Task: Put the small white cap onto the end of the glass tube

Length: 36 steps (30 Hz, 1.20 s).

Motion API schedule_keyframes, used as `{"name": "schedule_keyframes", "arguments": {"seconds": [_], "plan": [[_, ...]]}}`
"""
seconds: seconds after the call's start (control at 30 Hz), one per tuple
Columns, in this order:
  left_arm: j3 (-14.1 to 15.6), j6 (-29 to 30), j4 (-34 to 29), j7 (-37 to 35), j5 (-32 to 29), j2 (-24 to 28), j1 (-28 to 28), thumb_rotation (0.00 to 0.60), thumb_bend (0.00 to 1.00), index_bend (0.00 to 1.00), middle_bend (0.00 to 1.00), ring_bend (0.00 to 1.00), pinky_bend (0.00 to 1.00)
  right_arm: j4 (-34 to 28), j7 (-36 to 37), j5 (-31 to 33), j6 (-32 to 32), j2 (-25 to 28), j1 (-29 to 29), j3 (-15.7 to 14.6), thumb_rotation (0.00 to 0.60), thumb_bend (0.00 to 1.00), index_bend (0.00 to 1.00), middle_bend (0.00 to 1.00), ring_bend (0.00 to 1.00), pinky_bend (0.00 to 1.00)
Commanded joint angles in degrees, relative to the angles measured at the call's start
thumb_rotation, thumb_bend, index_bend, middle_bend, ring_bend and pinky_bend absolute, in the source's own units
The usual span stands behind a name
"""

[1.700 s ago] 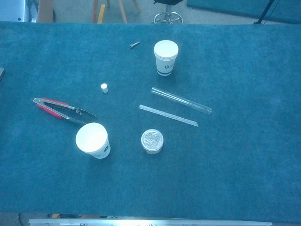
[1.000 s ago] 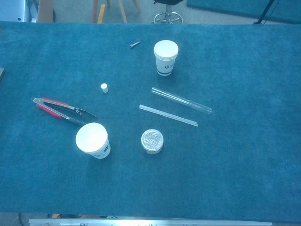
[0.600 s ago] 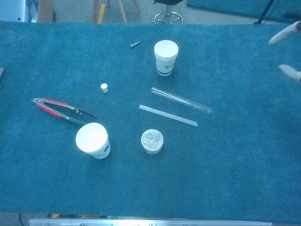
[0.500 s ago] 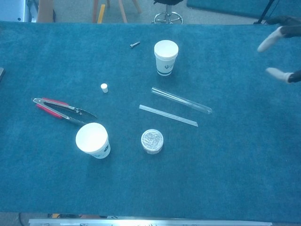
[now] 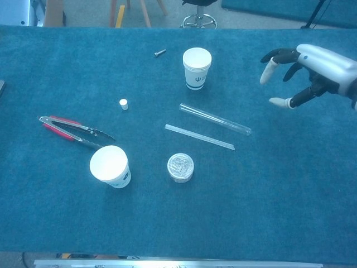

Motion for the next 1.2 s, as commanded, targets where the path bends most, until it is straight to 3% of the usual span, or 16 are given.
{"name": "schedule_keyframes", "arguments": {"seconds": [0.03,0.3,0.53,0.7,0.9,1.2], "plan": [[0.1,0.1,0.1,-0.2,0.3,0.0,0.1,0.600,0.33,0.18,0.07,0.00,0.05,1.7,-11.3,4.3,2.9,-4.5,2.4,-1.5,0.600,0.21,0.44,0.22,0.15,0.36],[0.3,0.2,0.3,-0.9,1.6,-0.4,0.0,0.600,0.33,0.19,0.07,0.00,0.05,2.6,-19.5,12.1,3.4,-8.2,6.1,-1.7,0.600,0.21,0.44,0.23,0.17,0.39],[0.3,0.2,1.0,-1.2,2.0,-0.6,-0.1,0.600,0.33,0.19,0.07,0.00,0.05,5.2,-25.4,15.5,5.1,-12.7,9.0,-2.4,0.600,0.21,0.45,0.23,0.18,0.48],[0.4,0.1,1.4,-1.7,2.7,-1.0,-0.4,0.600,0.33,0.19,0.07,0.00,0.05,6.5,-30.6,18.6,5.9,-16.2,11.8,-2.6,0.600,0.21,0.45,0.23,0.18,0.49],[0.6,0.2,2.2,-2.6,3.1,-1.3,-0.3,0.600,0.33,0.19,0.07,0.00,0.05,8.1,-34.2,20.4,7.1,-19.4,13.9,-3.1,0.600,0.21,0.45,0.23,0.18,0.49],[1.0,-0.3,3.8,-5.0,3.9,-1.7,-0.6,0.600,0.33,0.20,0.07,0.00,0.05,11.8,-37.7,20.2,8.8,-23.0,14.8,-6.1,0.600,0.21,0.45,0.23,0.18,0.50]]}}
